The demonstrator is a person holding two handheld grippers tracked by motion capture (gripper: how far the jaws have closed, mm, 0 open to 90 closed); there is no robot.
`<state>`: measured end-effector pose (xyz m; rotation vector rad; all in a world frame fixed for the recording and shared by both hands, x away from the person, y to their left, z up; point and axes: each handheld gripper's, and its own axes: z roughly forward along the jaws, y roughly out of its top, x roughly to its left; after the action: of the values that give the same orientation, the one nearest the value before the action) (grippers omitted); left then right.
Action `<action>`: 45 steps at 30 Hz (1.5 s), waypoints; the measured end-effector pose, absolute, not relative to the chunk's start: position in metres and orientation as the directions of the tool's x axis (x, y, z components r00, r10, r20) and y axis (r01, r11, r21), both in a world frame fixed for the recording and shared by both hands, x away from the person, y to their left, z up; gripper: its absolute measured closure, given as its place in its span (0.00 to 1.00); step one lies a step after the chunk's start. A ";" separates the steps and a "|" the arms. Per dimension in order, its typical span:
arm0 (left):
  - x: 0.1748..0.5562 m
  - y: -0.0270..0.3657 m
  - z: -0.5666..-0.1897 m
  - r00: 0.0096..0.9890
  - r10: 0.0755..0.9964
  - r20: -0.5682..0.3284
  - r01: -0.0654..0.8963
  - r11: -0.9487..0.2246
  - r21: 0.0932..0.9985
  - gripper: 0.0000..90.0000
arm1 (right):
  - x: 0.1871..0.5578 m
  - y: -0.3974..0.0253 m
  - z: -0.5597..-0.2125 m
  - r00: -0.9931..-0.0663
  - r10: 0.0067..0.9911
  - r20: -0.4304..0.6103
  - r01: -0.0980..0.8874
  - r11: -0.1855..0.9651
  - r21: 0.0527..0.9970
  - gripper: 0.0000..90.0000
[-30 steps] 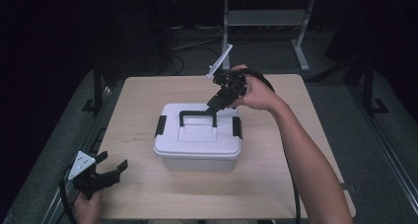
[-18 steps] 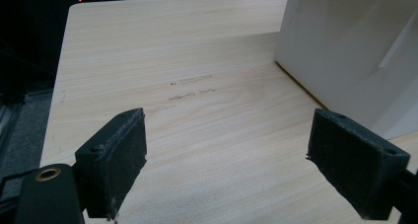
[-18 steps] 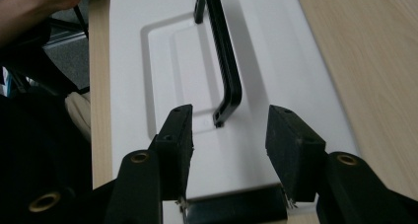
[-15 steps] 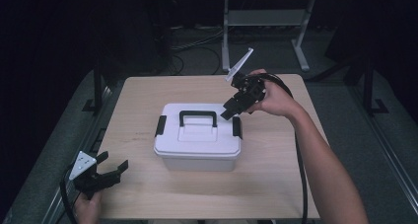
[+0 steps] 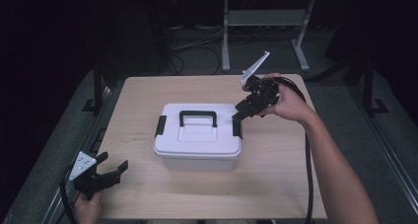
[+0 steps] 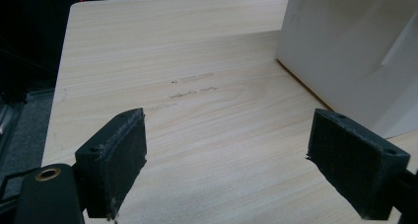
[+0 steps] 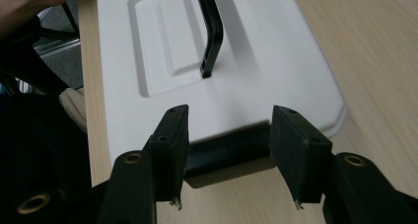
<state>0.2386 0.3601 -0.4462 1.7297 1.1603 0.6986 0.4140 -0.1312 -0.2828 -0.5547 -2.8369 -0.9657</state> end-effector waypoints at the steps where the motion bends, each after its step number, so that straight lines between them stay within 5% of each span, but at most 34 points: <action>1: 0.238 0.360 -0.446 0.396 0.918 -0.030 0.401 -0.144 0.905 0.16 | 0.414 -0.133 -0.284 -0.930 0.307 0.202 0.367 0.732 0.575 0.54; 45: 0.238 0.359 -0.446 0.394 0.919 -0.017 0.400 -0.154 0.904 0.16 | 0.389 -0.197 -0.314 -0.880 0.405 0.249 0.472 0.687 0.552 0.51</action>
<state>0.2379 0.3595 -0.4458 1.7373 1.1597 0.7127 0.3886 -0.1973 -0.3138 -0.7267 -2.7859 -0.9579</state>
